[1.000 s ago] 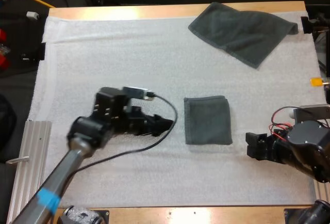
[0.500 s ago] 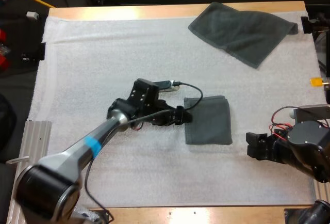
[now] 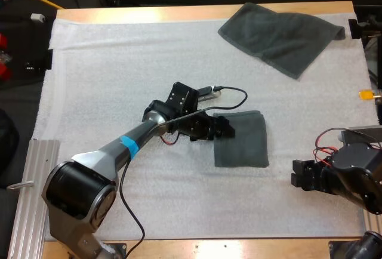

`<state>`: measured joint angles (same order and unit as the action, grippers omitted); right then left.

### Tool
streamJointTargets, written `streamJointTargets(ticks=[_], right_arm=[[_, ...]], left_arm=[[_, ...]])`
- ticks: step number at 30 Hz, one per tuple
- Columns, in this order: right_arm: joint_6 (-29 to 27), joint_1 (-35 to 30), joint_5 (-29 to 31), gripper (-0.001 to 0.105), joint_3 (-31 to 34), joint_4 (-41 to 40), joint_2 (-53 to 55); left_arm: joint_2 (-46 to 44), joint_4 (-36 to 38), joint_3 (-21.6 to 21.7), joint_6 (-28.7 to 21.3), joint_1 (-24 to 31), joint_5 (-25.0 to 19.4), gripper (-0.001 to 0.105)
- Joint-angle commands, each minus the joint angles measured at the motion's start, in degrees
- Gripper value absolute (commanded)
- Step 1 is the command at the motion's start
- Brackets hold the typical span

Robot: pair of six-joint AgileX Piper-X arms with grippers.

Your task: Pick towel from pile, fold and stack

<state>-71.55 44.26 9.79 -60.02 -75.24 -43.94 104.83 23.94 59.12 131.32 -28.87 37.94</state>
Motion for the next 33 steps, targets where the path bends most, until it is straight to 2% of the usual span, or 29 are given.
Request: streamJointTargets(ticks=[1,3,12,15,17,18,21,24,29,33], right_arm=[[-0.2,-0.1,0.6,0.067,0.0,-0.5,0.2],[-0.2,-0.1,0.6,0.067,0.0,-0.5,0.2],[1.0,-0.1,0.6,0.067,0.0,-0.5,0.2],[1.0,-0.1,0.6,0.067,0.0,-0.5,0.2],[1.0,-0.1,0.6,0.067,0.0,-0.5,0.2],[1.0,-0.1,0.6,0.067,0.0,-0.5,0.2],[1.1,-0.1,0.6,0.067,0.0,-0.5,0.2],[1.1,-0.1,0.6,0.067,0.0,-0.5,0.2],[1.1,-0.1,0.6,0.067,0.0,-0.5,0.2],[1.1,-0.1,0.6,0.067,0.0,-0.5,0.2]], left_arm=[[0.3,0.5,0.6,0.9,-0.9,0.7,0.069],[0.8,0.8,0.8,0.9,-1.6,0.8,0.067],[1.1,1.6,1.7,0.9,-4.3,0.8,0.04],[1.1,2.6,1.8,0.8,-4.3,1.6,0.019],[0.7,4.6,2.1,-0.5,-3.9,1.1,0.001],[0.4,5.3,2.1,-1.5,-3.8,0.6,0.0],[-1.3,9.5,2.1,-6.4,-2.4,-3.1,0.0],[-3.3,15.3,2.1,-13.1,0.9,-8.9,0.0],[-5.7,26.3,2.1,-24.6,9.6,-21.9,0.0],[-5.8,32.4,2.1,-31.4,16.4,-32.2,0.0]])
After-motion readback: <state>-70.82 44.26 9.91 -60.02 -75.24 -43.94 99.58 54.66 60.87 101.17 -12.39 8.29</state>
